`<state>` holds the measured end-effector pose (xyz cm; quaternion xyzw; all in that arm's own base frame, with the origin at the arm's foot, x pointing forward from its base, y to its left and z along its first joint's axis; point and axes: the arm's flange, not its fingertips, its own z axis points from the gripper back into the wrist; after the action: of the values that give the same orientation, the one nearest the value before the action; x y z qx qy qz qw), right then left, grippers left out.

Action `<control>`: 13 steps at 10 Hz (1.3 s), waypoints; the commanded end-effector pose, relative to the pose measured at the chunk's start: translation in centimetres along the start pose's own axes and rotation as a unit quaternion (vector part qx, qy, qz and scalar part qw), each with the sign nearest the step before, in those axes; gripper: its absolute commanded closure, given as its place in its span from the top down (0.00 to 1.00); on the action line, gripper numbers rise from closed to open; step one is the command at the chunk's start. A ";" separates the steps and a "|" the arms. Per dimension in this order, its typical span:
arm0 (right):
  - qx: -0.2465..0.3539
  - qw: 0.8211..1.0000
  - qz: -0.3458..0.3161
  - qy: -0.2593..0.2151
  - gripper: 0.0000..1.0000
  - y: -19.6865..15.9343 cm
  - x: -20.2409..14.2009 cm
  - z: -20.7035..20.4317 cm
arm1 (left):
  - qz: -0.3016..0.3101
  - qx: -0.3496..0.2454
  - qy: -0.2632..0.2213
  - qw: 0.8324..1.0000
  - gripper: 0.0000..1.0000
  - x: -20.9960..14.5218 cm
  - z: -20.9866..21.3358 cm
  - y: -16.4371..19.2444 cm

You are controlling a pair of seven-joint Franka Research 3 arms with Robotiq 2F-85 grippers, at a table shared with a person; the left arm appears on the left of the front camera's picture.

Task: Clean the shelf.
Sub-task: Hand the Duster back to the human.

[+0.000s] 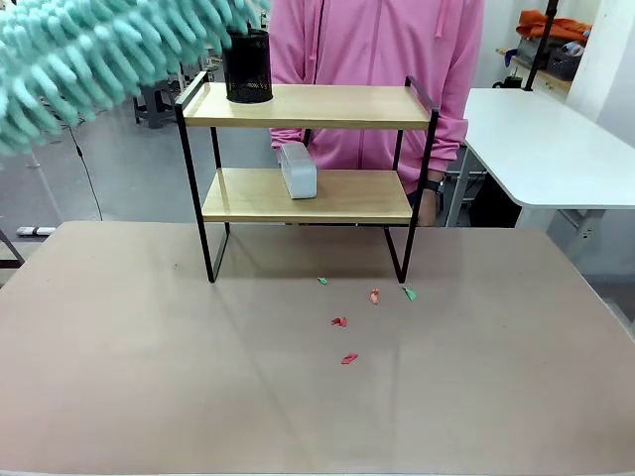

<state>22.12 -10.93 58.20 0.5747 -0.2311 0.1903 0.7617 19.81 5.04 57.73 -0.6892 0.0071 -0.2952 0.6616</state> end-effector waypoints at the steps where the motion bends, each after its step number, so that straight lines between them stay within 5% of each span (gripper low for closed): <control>1: 0.029 0.999 0.041 0.022 1.00 -0.9 3.6 -5.7 | 0.024 -0.003 0.076 0.997 0.13 1.8 -1.8 1.2; 4: 0.043 0.997 0.036 0.056 1.00 -1.6 8.3 -17.4 | 0.086 -0.021 0.163 0.983 0.13 4.8 -4.6 3.7; 6: 0.074 0.993 0.000 0.092 1.00 -3.3 7.9 -24.7 | 0.160 -0.014 0.275 0.948 0.13 5.4 -6.3 6.8; 7: 0.050 0.996 0.023 0.075 1.00 -1.3 7.1 -19.7 | 0.184 0.045 0.291 0.938 0.13 5.0 -5.9 7.1; 8: 0.050 0.996 0.023 0.075 1.00 -1.3 7.1 -19.7 | 0.125 -0.022 0.209 0.970 0.13 5.1 -8.1 6.9; 9: 0.060 0.993 0.007 0.098 1.00 -2.6 7.1 -24.5 | 0.125 -0.022 0.209 0.970 0.13 5.1 -8.1 6.9; 10: 0.016 0.994 -0.041 0.105 1.00 -3.4 6.5 -23.4 | 0.163 0.003 0.254 0.953 0.13 5.2 -8.8 8.6; 13: 0.061 0.974 -0.028 0.217 1.00 -2.9 6.1 -29.7 | 0.183 -0.005 0.315 0.931 0.13 7.3 -11.5 10.7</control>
<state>31.68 15.23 52.02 0.5786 -0.0668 0.2814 0.7626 23.95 -8.95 50.21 -0.5607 0.3233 -0.3568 0.6737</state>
